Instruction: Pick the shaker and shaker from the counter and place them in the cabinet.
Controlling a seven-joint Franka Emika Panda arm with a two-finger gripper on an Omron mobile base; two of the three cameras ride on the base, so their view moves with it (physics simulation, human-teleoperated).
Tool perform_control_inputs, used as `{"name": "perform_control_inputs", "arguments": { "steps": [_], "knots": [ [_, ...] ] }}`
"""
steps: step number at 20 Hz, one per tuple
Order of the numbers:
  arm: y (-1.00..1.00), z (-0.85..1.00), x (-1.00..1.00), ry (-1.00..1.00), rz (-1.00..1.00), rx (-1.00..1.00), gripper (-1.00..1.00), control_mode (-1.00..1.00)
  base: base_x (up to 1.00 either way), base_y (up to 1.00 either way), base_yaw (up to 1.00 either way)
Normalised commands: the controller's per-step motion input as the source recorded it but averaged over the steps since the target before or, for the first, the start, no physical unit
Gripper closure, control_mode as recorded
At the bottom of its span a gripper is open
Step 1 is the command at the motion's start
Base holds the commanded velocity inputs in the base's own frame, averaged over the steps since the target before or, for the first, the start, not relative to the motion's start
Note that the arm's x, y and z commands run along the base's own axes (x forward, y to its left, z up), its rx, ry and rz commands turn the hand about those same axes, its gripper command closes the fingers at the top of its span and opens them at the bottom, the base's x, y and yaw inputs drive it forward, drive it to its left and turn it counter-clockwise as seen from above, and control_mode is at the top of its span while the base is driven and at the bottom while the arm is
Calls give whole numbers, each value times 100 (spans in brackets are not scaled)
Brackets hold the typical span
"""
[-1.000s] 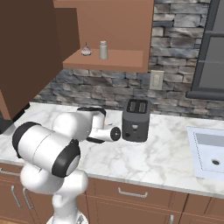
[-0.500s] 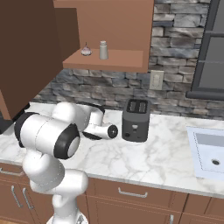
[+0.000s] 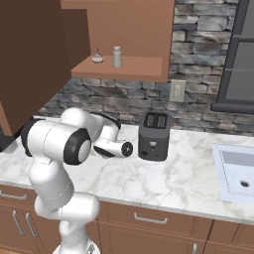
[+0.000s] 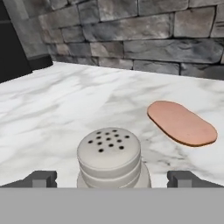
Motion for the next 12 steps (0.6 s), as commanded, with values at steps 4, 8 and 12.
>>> {"name": "perform_control_inputs", "arguments": {
  "steps": [4,8,12],
  "knots": [
    [0,-7,10,0,-4,0,-100,-100,0,0,0],
    [1,0,0,0,0,0,100,-100,0,0,0],
    [0,0,0,0,0,0,100,-100,0,0,0]
  ]
}}
